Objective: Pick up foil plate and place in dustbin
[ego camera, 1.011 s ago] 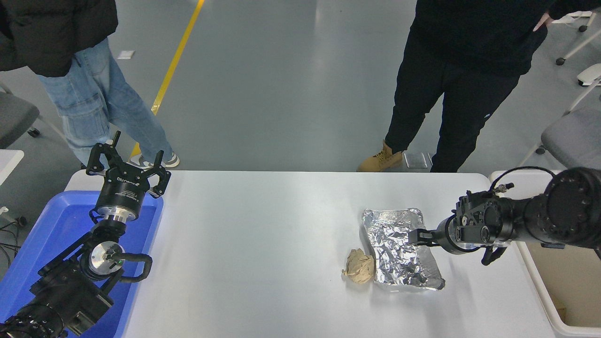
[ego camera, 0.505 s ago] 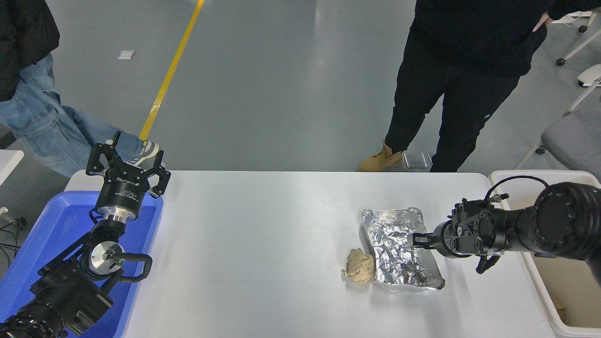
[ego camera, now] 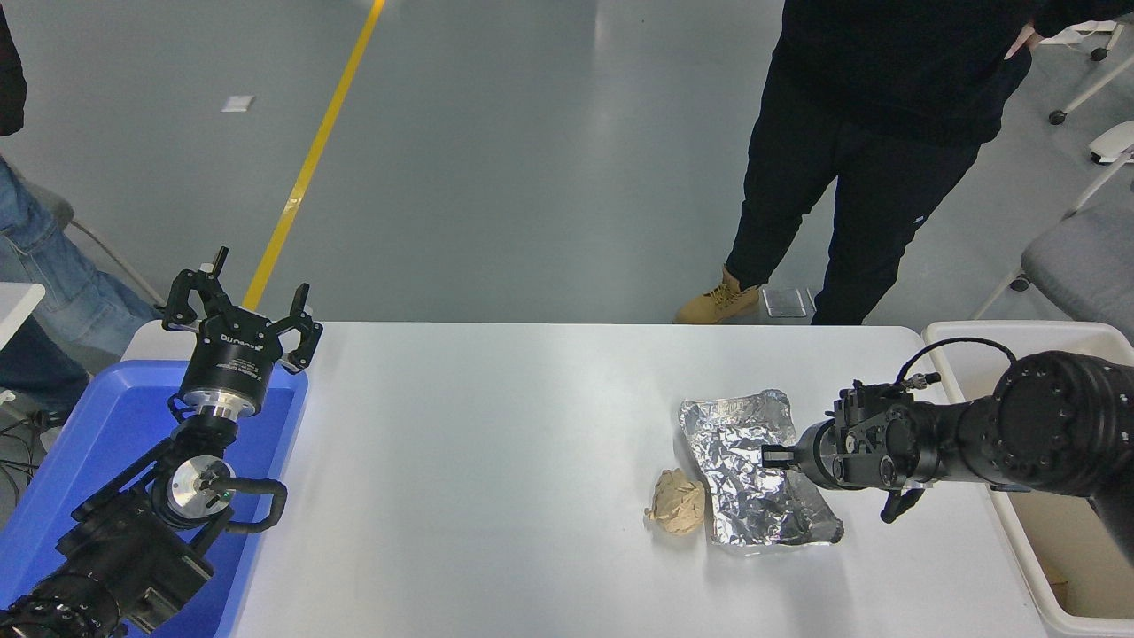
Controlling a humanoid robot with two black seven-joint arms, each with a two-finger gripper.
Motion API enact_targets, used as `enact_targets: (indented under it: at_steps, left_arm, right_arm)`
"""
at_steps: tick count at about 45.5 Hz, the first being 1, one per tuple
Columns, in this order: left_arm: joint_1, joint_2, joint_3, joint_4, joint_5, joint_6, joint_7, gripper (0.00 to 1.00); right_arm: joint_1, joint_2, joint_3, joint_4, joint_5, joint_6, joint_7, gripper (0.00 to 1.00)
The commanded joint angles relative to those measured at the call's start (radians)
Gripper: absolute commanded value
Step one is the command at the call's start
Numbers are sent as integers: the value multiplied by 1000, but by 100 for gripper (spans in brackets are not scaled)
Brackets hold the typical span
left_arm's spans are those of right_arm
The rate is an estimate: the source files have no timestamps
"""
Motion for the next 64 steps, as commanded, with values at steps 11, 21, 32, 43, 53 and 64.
enact_targets:
  at_steps: [11,21,32,43,53,64]
  left_arm:
    - [0,0,0,0,0,1,0,98]
    - [0,0,0,0,0,0,0,98]
    - [0,0,0,0,0,0,1,98]
    - [1,0,0,0,0,1,0,98]
    - [1,0,0,0,0,1,0,98]
    - [0,0,0,0,0,1,0,98]
  right_arm:
    - [140,-106,-6,25,-52,29,56,0]
    - [290,-207,11,28,-84,163,100,0]
    - [500,-291,22,183,-106,293,106,0]
    - [686,-308,27,316,-113,368,106,0]
    - [827,-311,33,352,-112,482,106,0]
    - [917,-371,73,365,-117,603,106,0]
